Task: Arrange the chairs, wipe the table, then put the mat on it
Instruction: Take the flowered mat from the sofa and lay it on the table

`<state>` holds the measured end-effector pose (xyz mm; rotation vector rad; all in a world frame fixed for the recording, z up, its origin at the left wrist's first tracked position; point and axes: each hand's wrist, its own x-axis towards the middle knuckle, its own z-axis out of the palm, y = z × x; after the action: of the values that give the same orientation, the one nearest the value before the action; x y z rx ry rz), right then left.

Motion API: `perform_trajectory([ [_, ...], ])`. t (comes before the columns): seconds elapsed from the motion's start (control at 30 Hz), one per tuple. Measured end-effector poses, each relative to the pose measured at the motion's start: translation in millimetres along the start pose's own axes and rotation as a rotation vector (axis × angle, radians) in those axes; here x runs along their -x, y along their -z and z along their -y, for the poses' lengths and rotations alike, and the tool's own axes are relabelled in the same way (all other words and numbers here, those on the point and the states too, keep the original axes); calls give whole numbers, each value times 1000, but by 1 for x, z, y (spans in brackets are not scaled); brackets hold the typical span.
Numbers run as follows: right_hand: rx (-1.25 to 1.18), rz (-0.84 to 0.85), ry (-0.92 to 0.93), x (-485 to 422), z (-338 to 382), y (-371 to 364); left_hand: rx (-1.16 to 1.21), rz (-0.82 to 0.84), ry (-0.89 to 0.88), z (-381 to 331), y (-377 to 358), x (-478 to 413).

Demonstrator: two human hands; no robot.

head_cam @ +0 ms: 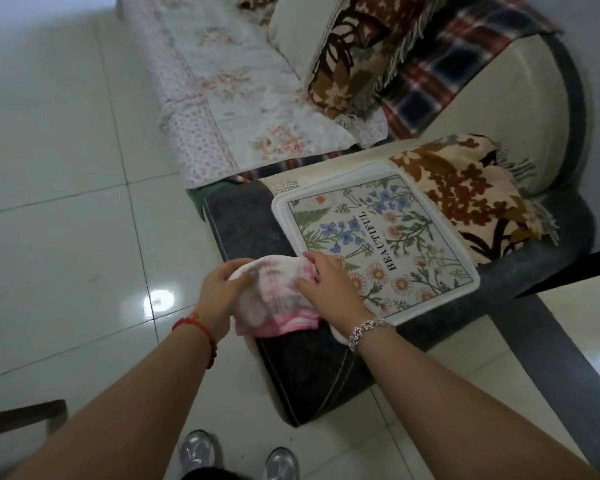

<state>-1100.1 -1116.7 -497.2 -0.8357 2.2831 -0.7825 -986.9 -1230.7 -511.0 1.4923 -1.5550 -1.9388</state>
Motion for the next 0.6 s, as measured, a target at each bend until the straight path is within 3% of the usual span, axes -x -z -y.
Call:
perform_trajectory([
  [0.13, 71, -22, 24, -32, -22, 3, -199, -145, -38, 2, -11, -38],
  [0.23, 92, -102, 51, -48, -29, 12, -722, -180, -25, -1, -16, -56],
  [0.3, 114, -182, 63, -59, -38, 22, -886, -165, -89, -10, -27, -63],
  [0.47, 251, -394, -47, -84, -82, 78, -870, -6, -50, -32, -72, -92],
  [0.6, 373, -329, -287, -93, -126, 125, -723, -41, -1, -34, -92, -110],
])
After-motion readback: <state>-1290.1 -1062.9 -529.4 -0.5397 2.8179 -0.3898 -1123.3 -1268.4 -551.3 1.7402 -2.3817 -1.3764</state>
